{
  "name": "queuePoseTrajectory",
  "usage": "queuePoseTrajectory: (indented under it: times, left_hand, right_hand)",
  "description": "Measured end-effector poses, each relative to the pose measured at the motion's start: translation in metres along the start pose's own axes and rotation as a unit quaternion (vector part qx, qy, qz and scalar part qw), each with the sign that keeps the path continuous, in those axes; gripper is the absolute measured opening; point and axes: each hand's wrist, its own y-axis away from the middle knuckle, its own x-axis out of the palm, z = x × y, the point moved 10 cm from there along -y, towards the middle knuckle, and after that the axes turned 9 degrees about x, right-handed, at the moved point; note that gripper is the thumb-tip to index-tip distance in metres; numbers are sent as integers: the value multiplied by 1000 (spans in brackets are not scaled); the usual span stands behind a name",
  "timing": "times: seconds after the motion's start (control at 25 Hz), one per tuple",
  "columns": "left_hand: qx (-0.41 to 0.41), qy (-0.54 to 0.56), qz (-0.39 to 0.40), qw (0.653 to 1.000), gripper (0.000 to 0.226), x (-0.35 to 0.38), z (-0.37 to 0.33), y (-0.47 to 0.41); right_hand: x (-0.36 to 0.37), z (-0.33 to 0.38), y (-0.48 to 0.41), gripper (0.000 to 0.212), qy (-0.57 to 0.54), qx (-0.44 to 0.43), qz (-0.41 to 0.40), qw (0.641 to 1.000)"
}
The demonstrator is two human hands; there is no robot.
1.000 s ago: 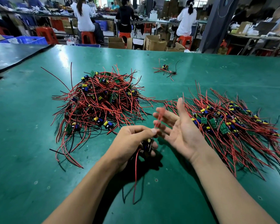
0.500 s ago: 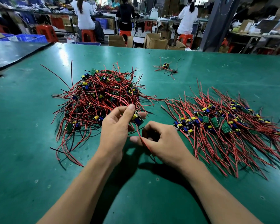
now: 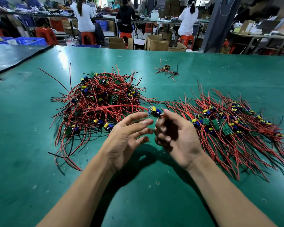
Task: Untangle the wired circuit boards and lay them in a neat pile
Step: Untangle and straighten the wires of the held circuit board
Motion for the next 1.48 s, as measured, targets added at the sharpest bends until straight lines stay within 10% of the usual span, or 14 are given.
queuePoseTrajectory:
  times: [1.48]
  left_hand:
    - [-75, -95, 5, 993, 15, 0, 30, 6]
  right_hand:
    - [-15, -10, -2, 23, 172, 41, -38, 984]
